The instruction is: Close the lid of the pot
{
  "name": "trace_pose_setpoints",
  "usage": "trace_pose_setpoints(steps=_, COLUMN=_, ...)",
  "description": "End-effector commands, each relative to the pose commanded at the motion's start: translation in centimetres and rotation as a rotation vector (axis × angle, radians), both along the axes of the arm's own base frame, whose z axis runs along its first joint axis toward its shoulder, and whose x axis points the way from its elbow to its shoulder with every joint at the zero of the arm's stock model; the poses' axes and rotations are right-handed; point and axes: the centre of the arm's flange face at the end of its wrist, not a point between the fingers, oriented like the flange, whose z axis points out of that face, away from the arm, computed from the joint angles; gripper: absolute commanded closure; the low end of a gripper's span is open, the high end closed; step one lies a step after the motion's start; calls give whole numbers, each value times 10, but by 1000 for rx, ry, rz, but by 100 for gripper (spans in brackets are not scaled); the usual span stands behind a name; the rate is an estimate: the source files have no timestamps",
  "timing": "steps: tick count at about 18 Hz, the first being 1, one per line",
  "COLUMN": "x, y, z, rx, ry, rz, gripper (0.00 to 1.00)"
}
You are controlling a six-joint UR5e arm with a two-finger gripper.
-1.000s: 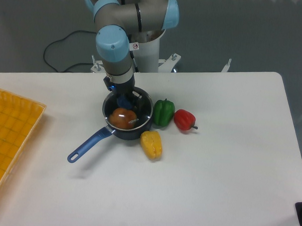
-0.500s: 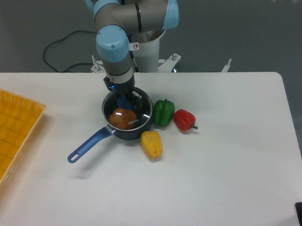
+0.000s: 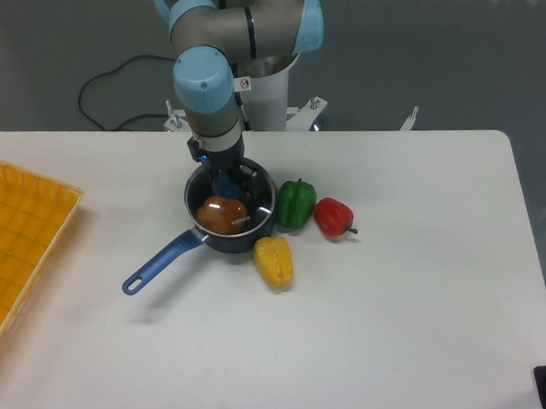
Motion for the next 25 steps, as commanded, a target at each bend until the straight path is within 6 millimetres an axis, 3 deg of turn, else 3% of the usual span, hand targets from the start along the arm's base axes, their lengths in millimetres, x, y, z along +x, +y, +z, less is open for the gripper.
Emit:
trace_pose_setpoints(steps=7, x=0, y=2, z=28, rx=37, ry=36, rz=-8, gripper=0)
trace_pose_setpoints(steps=12, x=28, y=-2, z=56, rx=50, ry=45, rz=-46, gripper=0)
trace_pose_setpoints(steps=16, x=16, y=-2, z=81, rx=47, ry=44, rz=-44, gripper=0)
trace_pose_setpoints(steps=17, x=2, y=-6, z=87, rx=46, ry=47, rz=-38, gripper=0)
trace_pose_setpoints(steps=20, x=-69, y=-34, z=101, rx=72, ry=50, rz=1, gripper=0)
trace_pose_setpoints(steps=25, x=-204, y=-80, z=81, rx=49, ry=22, rz=42, gripper=0)
